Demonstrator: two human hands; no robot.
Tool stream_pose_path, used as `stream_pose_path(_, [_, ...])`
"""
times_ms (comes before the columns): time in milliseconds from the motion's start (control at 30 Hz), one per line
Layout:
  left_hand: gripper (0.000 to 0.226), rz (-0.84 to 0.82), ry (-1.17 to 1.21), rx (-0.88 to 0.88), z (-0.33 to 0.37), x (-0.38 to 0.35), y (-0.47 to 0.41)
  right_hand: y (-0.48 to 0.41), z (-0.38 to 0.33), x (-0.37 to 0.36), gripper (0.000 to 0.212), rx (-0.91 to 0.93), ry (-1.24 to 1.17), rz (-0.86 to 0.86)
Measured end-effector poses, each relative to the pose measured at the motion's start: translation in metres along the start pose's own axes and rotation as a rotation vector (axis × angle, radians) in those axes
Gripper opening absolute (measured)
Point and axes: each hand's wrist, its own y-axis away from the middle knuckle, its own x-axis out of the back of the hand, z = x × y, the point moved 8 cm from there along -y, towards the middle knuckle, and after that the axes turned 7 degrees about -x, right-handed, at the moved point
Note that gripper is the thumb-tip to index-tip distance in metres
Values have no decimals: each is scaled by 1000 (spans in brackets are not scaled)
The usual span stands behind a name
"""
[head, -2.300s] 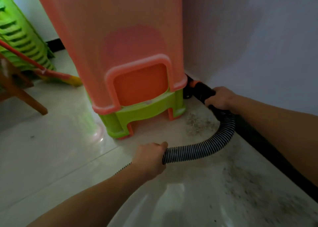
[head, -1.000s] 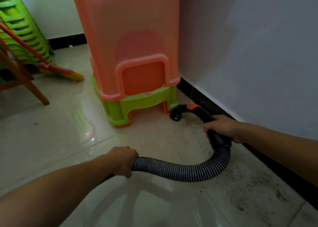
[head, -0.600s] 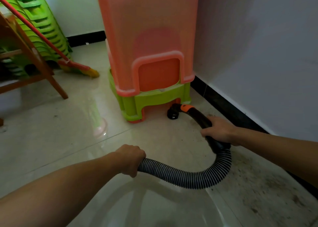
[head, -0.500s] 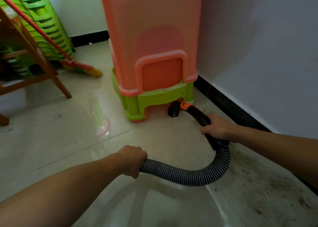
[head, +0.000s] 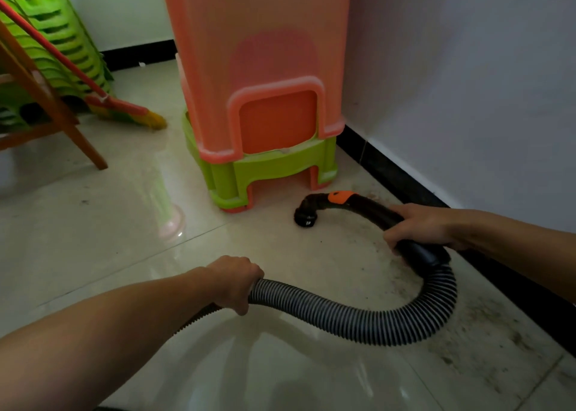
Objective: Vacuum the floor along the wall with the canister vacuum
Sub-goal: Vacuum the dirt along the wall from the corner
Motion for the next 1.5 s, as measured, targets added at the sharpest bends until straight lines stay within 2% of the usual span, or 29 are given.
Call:
stream_pose_path(233, [35, -24, 50, -63, 34, 13, -15, 36, 15, 20, 34, -75, 98, -42])
stream_pose_path(433, [37, -3, 8, -76, 46, 20, -12, 43, 9, 31, 34, -32, 201, 142])
stream_pose_path(800, [34, 39, -14, -147, 76, 44, -28, 78, 58, 47, 31, -173, 144, 42])
stream_pose_path(933, [34, 54, -72, -178, 88, 53, -34, 80, 68, 46, 32, -167, 145, 101])
stream_pose_path(1033, [33, 65, -113, -171, 86, 51, -33, 70, 57, 45, 35, -107, 240, 201])
stream_pose_path(1233, [35, 78, -118, -106, 57, 42, -21, 33, 11, 40, 38, -16, 370, 223])
stream_pose_path(1500, [36, 92, -103, -20, 32, 34, -25, -8, -19, 48, 42, -29, 580, 414])
